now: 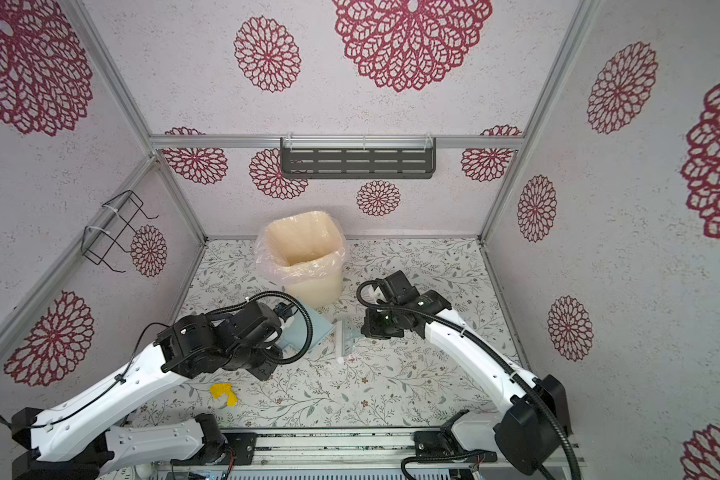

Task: Sweep away the paper scraps from the table
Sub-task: 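Lower the dustpan beside the pink paper scrap with the left while the right brush approaches, then push the pink paper scrap into the dustpan with the right gripper's brush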

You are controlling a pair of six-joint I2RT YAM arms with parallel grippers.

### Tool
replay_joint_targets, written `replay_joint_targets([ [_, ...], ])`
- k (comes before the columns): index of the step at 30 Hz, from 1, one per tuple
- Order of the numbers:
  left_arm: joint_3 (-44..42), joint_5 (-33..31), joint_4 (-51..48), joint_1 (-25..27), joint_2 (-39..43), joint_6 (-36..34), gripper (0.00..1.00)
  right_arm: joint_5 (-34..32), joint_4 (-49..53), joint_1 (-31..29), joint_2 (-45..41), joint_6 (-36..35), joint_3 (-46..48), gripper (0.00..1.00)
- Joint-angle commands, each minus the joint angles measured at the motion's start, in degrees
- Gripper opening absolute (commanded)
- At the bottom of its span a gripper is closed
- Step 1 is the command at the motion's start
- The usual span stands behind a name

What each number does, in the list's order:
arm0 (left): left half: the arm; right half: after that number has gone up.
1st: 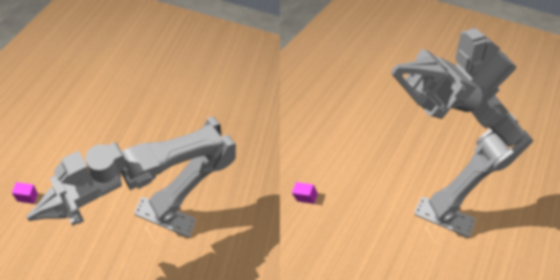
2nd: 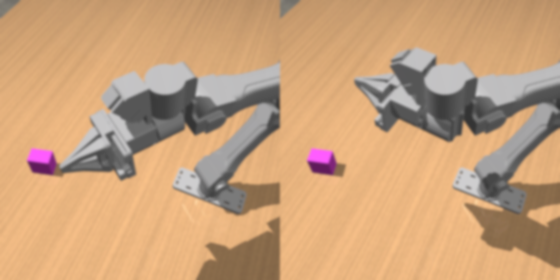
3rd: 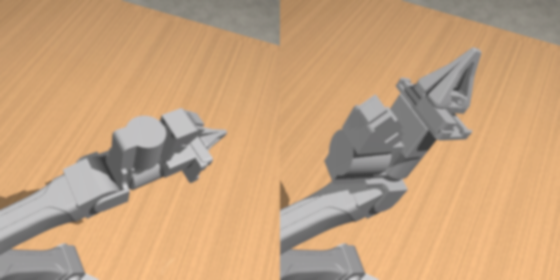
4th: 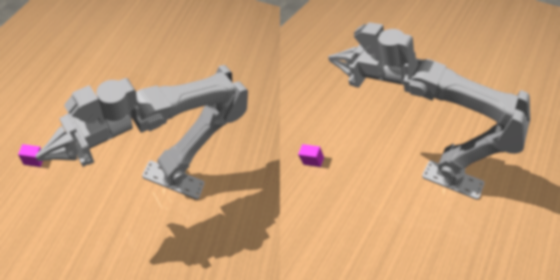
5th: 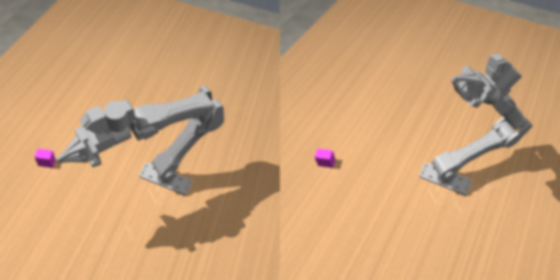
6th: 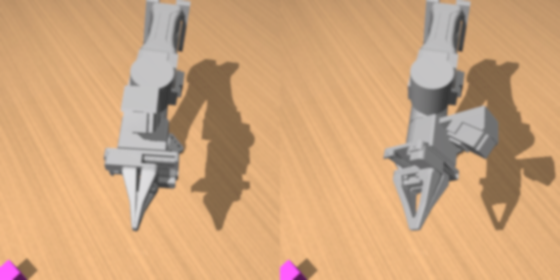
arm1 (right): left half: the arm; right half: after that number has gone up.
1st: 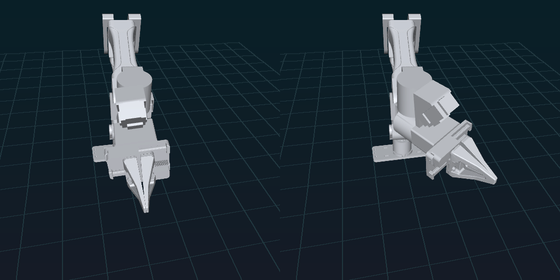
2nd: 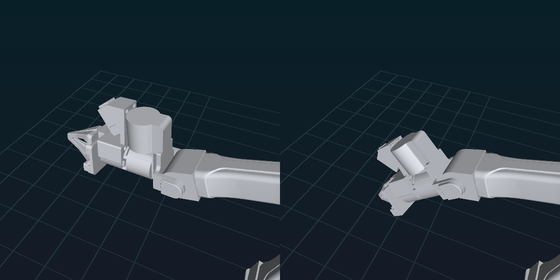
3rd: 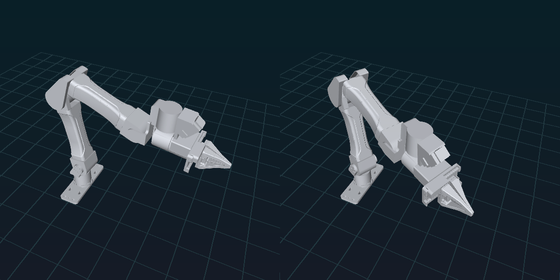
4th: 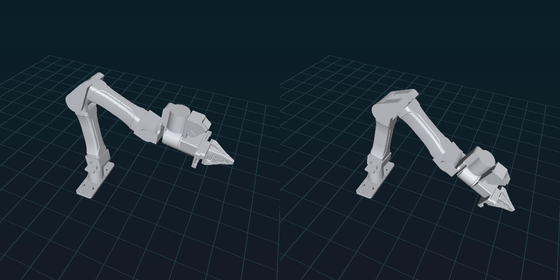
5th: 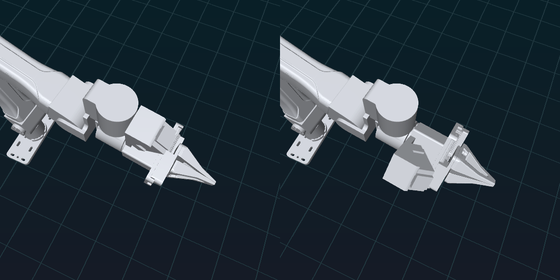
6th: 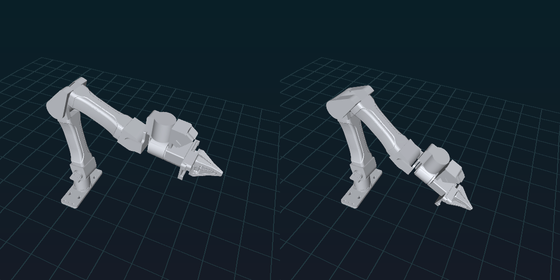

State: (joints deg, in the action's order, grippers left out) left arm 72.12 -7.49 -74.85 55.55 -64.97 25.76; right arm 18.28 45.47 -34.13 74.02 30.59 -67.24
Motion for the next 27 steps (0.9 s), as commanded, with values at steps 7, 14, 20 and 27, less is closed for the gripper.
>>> replay_joint_targets([
  [7, -8.94, 6.21, 7.44, 3.15, -2.08, 6.87, 0.00, -10.37, 12.01, 3.02, 0.85, -10.04, -5.93, 0.00],
  [14, -14.74, 9.54, 11.45, 3.82, -4.48, 8.62, 0.00, -14.49, 14.81, 2.09, 4.13, -14.13, -9.25, 0.00],
  [20, -15.95, 10.46, 12.75, 4.49, -7.76, 8.65, 0.00, -17.89, 16.74, -1.13, 7.98, -16.00, -12.94, 0.00],
  [27, -16.11, 10.40, 12.35, 6.13, -12.35, 8.61, 0.00, -20.51, 18.07, -4.34, 11.34, -16.73, -15.37, 0.00],
])
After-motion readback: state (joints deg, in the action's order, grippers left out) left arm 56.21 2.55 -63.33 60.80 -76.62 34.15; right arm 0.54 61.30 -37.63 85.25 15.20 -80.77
